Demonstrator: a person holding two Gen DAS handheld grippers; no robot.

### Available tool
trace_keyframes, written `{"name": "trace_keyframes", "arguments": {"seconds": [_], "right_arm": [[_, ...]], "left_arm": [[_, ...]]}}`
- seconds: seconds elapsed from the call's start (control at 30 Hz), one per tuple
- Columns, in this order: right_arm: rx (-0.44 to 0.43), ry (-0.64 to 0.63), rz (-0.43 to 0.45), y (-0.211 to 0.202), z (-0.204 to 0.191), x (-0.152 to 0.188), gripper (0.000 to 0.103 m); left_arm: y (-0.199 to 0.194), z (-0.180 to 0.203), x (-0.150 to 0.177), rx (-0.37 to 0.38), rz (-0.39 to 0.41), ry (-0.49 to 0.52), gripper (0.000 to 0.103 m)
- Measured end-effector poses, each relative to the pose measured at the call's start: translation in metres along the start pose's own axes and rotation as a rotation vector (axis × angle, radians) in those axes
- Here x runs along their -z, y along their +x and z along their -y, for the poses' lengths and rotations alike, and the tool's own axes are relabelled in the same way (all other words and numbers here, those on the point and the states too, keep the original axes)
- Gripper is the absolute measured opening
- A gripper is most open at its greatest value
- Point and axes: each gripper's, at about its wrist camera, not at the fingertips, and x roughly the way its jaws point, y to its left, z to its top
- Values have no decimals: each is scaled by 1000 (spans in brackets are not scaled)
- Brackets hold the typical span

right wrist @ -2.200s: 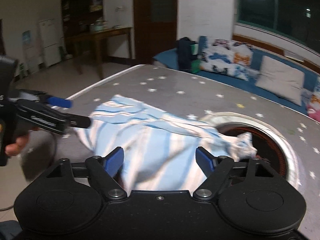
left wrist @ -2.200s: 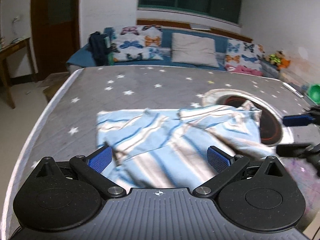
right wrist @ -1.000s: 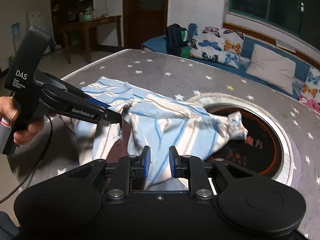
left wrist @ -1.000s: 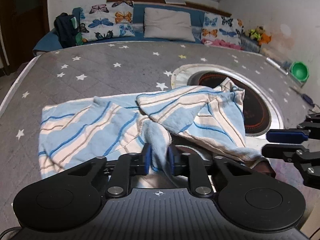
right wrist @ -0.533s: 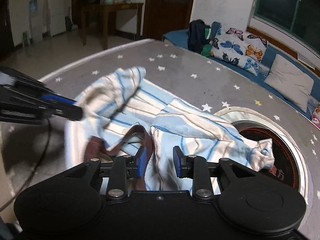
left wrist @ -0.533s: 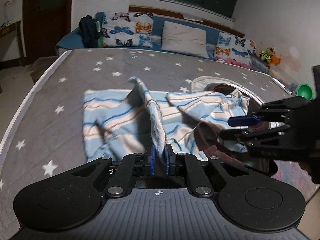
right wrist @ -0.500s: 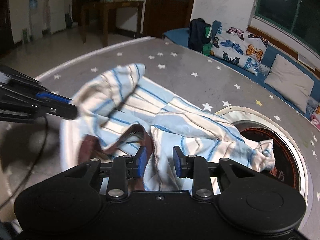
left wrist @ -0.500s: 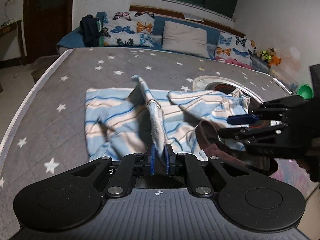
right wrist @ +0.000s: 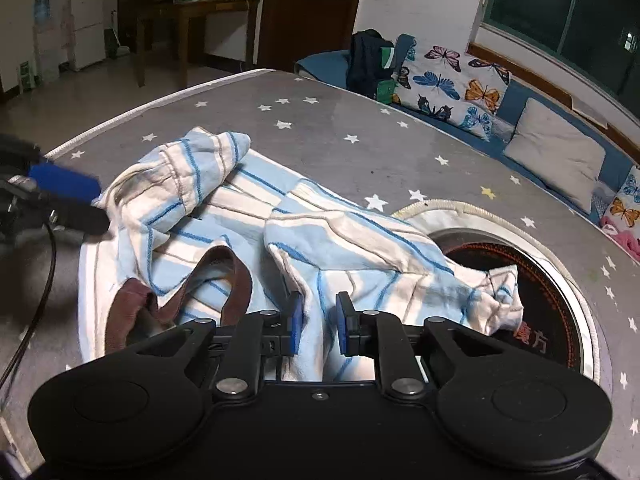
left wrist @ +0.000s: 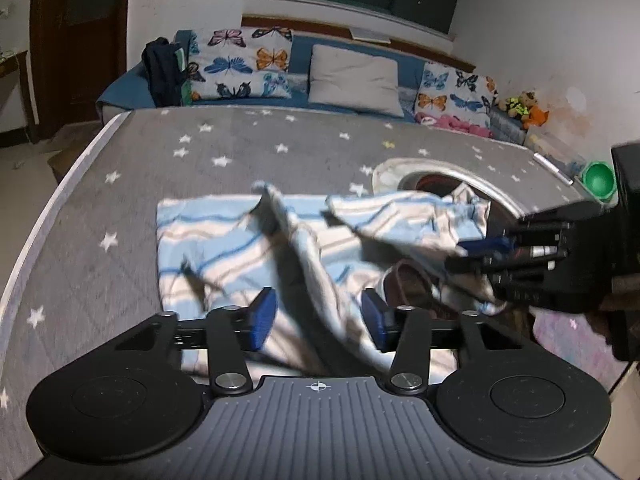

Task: Fold clothes

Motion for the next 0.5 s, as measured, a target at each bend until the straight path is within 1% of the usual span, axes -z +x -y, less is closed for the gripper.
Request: {"name": "trace_keyframes", "arguments": {"seconds": [0.1, 0.23, 0.27, 0.33, 0.37, 0.4, 0.43, 0.47, 0.5], "right_arm": [[-7, -16, 3, 1, -4, -1, 20], [-15, -51, 5, 4, -14, -7, 30], [-14, -62, 5, 5, -16, -8, 31], [-9, -87, -9, 9, -18, -10, 32], [-8, -97, -17, 12, -19, -11, 31], [-8, -105, -27, 14, -20, -12, 31], [-11, -109, -35, 16, -20, -13, 31], [-16, -111, -41, 16, -18, -14, 31], [-21, -113, -47, 16, -17, -16, 28]], "left_arm": [[11, -2, -13, 6, -20, -16, 59], [36, -5, -30, -1, -88, -19, 59], [41, -6, -31, -1, -103, -20, 59], [48, -8, -33, 5, -125, -30, 55], [54, -10, -34, 14, -146, -41, 48], [57, -12, -34, 22, -156, -47, 36], [61, -14, -34, 30, -169, -54, 30], [63, -16, -34, 37, -182, -63, 21], [66, -18, -33, 47, -190, -73, 15]]}}
